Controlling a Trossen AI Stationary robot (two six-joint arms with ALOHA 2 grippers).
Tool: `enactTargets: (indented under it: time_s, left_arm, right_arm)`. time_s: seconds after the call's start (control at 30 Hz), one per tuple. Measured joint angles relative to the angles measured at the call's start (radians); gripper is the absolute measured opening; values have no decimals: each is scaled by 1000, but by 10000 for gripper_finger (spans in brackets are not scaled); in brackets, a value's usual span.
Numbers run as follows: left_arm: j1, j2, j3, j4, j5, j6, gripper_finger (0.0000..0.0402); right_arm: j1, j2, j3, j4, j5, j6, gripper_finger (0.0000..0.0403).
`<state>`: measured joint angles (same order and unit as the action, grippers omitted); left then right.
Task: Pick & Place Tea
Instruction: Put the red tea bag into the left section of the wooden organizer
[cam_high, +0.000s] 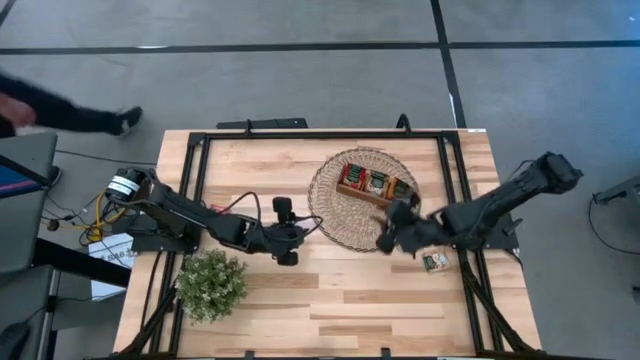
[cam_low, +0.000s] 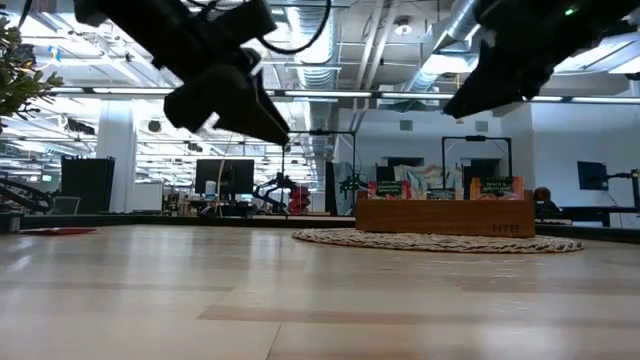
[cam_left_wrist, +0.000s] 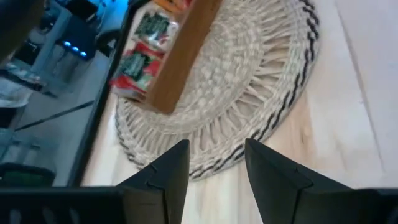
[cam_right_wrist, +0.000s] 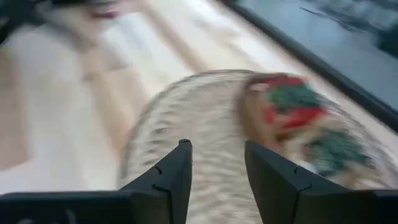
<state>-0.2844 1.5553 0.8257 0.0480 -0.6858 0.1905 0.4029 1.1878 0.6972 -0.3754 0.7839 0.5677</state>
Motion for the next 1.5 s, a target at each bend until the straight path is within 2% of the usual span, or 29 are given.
enactTargets:
  time_s: [0.1,0.27,0.4,0.47,0.53,0.6,0.67,0.77,0.97,1.2,1.37,1.5]
  left_arm:
    - [-25,-54,0,-67,11,4,149]
    - [-92,-152,0,-125,25,-4,149]
    - [-114,-228,1,-179,8,-73,141]
    - [-115,-263,1,-220,-49,-132,133]
    - [-108,-299,3,-317,-162,-216,125]
    - [-84,-321,39,-502,-210,-353,119]
    - [-47,-332,98,-753,-167,-539,116]
    - [14,-330,155,-1033,-36,-777,118]
    - [121,-330,135,-1294,188,-932,136]
    - [246,-325,-4,-1276,377,-942,181]
    - [340,-325,-161,-1113,485,-943,193]
    - [391,-312,-229,-1016,513,-949,193]
  right_arm:
    - [77,82,-1,118,-1,-66,133]
    - [169,213,0,254,-2,-71,127]
    - [218,264,0,279,-10,-64,125]
    - [237,264,-2,259,-11,-46,123]
    - [250,248,-1,258,-11,-43,121]
    - [257,211,-1,232,-6,-32,120]
    - [261,164,0,214,0,-6,118]
    - [269,76,-1,148,1,78,118]
    - [301,-44,0,32,6,198,118]
    - [319,-29,-1,32,53,201,118]
    - [319,18,-1,32,53,202,118]
    - [315,44,-1,32,48,202,118]
